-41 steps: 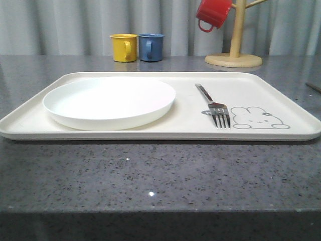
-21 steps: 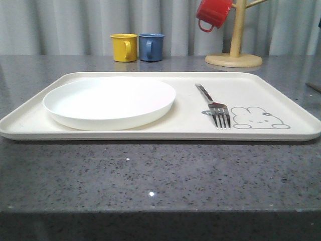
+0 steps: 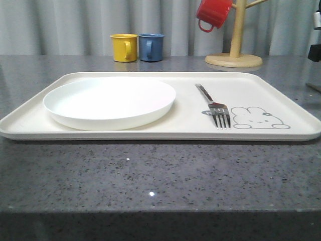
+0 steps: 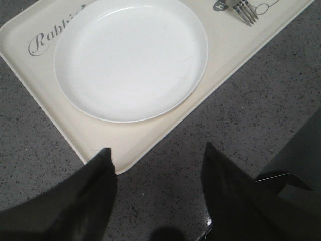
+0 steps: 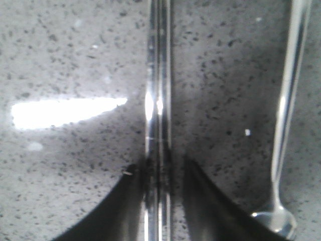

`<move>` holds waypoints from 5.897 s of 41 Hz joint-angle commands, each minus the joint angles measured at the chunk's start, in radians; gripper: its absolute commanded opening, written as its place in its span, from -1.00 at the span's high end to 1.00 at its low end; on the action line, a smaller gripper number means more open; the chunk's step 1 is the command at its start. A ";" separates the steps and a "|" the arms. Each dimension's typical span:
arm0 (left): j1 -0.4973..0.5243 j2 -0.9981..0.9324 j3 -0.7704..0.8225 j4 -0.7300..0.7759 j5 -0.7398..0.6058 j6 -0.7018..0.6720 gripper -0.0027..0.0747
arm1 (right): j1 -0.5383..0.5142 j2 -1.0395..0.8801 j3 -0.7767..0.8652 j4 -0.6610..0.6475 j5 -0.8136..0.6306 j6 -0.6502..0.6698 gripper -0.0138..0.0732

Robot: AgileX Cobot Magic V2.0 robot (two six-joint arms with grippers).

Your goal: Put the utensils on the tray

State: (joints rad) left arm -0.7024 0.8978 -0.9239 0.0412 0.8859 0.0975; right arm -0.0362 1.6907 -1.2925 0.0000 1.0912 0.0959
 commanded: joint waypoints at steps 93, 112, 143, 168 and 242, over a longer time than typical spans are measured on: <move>-0.006 -0.004 -0.027 -0.004 -0.067 -0.010 -0.02 | -0.071 -0.101 -0.183 -0.044 0.135 -0.074 0.06; -0.006 -0.004 -0.027 -0.004 -0.067 -0.010 -0.02 | -0.099 0.050 -0.184 -0.096 0.105 -0.075 0.06; -0.006 -0.004 -0.027 -0.004 -0.067 -0.010 -0.02 | -0.018 -0.024 -0.187 0.024 0.149 -0.075 0.64; -0.006 -0.004 -0.027 -0.004 -0.067 -0.010 -0.02 | 0.223 -0.052 -0.186 0.227 0.025 0.052 0.64; -0.006 -0.004 -0.027 -0.004 -0.069 -0.010 -0.02 | 0.366 -0.835 0.383 0.104 -0.062 -0.127 0.09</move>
State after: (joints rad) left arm -0.7024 0.8978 -0.9239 0.0412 0.8843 0.0975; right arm 0.3289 0.9505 -0.9388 0.1105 1.0744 -0.0197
